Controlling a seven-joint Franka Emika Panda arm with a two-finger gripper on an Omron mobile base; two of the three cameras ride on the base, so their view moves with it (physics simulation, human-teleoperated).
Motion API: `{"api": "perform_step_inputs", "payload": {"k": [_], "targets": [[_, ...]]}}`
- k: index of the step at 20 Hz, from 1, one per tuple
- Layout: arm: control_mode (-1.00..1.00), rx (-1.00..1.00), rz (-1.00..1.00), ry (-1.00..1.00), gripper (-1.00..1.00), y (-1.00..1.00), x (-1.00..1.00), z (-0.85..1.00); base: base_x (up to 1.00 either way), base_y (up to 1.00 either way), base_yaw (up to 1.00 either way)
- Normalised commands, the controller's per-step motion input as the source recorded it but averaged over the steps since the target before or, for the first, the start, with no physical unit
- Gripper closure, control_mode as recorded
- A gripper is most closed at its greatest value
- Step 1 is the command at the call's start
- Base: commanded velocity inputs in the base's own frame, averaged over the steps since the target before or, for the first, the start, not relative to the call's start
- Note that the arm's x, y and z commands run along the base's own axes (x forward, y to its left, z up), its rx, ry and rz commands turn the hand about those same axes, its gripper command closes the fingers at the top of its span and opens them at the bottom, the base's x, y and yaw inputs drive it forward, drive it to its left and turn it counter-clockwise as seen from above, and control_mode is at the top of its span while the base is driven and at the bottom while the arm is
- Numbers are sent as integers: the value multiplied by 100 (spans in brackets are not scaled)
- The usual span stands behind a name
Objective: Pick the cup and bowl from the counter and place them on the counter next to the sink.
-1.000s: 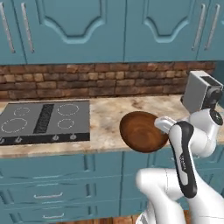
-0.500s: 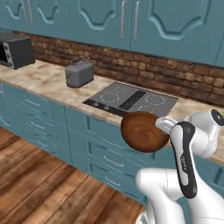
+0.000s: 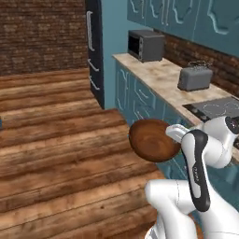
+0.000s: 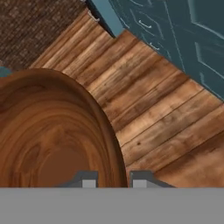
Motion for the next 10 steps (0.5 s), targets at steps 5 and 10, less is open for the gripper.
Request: {"api": "perform_step_inputs", "payload": {"k": [5, 10], "targets": [[100, 0, 0, 0, 100, 0, 0, 0, 0, 0, 100], [100, 0, 0, 0, 100, 0, 0, 0, 8, 0, 99]]}}
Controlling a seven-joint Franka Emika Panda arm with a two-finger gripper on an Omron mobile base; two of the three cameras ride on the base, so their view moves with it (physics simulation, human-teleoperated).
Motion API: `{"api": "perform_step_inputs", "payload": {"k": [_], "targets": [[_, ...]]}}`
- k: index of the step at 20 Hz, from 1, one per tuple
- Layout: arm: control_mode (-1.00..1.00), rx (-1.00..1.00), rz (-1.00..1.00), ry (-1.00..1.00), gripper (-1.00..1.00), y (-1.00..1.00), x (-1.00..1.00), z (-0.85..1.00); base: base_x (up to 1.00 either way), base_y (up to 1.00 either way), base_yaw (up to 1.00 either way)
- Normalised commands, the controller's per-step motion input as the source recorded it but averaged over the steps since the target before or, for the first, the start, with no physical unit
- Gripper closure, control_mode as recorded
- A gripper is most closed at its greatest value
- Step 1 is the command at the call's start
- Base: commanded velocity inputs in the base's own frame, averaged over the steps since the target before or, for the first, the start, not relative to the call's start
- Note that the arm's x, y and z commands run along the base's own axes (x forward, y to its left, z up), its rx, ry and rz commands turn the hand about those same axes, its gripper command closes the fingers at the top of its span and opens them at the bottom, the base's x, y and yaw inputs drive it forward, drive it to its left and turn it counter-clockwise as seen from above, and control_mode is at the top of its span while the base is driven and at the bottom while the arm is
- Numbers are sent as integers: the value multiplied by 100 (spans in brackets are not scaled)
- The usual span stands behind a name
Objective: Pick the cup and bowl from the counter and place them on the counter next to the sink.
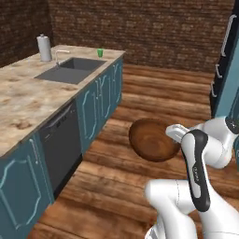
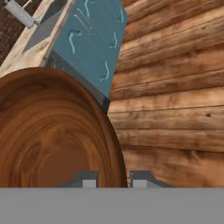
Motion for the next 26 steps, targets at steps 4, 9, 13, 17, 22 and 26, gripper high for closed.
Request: {"api": "perform_step_inputs", "payload": {"k": [4, 9, 13, 17, 22, 26], "targets": [[100, 0, 0, 0, 100, 0, 0, 0, 100, -15, 60], [100, 0, 0, 0, 100, 0, 0, 0, 100, -45, 38], [100, 0, 0, 0, 100, 0, 0, 0, 100, -71, 37], [100, 0, 0, 0, 100, 0, 0, 0, 100, -63, 49], [100, 0, 0, 0, 100, 0, 0, 0, 100, -39, 64], [100, 0, 0, 0, 100, 0, 0, 0, 100, -54, 59]]}}
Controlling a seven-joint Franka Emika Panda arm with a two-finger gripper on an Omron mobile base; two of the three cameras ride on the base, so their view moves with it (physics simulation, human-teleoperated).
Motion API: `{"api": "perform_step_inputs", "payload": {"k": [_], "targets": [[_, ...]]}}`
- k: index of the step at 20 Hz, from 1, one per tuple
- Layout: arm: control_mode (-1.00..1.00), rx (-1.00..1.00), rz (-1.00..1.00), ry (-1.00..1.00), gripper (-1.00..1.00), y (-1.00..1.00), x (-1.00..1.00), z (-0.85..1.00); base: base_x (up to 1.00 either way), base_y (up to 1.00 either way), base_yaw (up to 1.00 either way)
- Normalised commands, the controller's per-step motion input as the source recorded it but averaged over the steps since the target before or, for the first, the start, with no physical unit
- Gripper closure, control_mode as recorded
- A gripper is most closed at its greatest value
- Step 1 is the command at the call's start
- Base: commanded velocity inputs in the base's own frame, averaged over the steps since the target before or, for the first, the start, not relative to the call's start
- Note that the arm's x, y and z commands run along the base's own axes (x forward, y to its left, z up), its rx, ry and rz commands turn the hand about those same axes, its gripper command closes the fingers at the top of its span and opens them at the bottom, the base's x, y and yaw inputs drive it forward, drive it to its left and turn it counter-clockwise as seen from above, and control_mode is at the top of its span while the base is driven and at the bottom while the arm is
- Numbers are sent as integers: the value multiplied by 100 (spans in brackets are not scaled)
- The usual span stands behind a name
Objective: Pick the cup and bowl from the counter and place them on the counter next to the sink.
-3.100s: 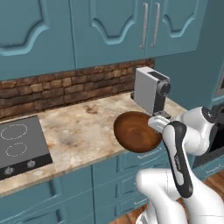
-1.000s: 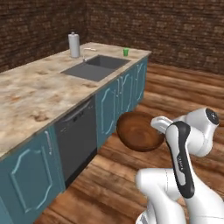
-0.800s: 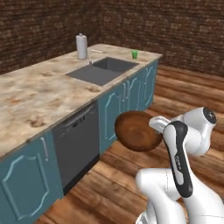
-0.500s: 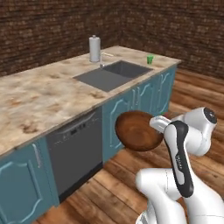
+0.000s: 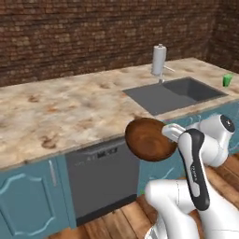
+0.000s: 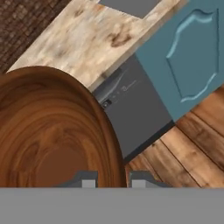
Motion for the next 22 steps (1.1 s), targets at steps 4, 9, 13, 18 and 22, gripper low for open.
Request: {"api": "perform_step_inputs", "payload": {"k": [4, 9, 13, 18, 22], "targets": [[100, 0, 0, 0, 100, 0, 0, 0, 100, -80, 48], [100, 0, 0, 0, 100, 0, 0, 0, 70, -89, 24], [100, 0, 0, 0, 100, 0, 0, 0, 58, -77, 0], [100, 0, 0, 0, 100, 0, 0, 0, 68, -57, -5], [100, 0, 0, 0, 100, 0, 0, 0, 67, 19, -2]]}}
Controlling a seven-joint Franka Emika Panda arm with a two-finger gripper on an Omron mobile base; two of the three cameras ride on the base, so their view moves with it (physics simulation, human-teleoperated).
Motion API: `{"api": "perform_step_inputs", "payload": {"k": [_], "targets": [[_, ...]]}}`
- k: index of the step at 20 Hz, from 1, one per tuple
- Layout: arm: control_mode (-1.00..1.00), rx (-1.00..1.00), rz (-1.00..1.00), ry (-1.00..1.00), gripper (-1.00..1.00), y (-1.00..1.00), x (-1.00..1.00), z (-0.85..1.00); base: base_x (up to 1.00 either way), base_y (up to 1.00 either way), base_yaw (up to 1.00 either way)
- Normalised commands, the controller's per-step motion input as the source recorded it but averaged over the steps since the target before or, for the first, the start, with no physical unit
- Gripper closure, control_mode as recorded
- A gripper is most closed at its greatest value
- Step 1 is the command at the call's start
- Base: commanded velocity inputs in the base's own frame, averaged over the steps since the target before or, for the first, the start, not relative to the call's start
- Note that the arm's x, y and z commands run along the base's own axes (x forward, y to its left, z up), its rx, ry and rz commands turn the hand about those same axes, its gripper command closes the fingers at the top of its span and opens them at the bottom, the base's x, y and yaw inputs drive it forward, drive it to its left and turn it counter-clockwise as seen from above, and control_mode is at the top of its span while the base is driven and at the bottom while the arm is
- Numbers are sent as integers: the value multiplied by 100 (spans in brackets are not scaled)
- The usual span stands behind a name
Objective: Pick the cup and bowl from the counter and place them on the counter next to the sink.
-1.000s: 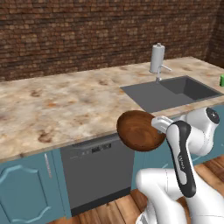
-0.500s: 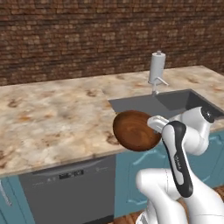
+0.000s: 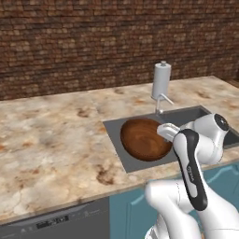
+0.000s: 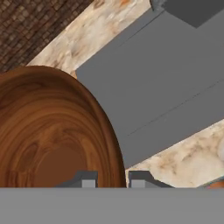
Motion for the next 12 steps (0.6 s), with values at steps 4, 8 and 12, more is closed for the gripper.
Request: {"api": "perform_step_inputs", "payload": {"k": [4, 8, 12], "targets": [[100, 0, 0, 0, 100, 0, 0, 0, 41, 70, 1], [100, 0, 0, 0, 100, 0, 0, 0, 16, 36, 0], [100, 0, 0, 0, 100, 0, 0, 0, 0, 0, 0]]}}
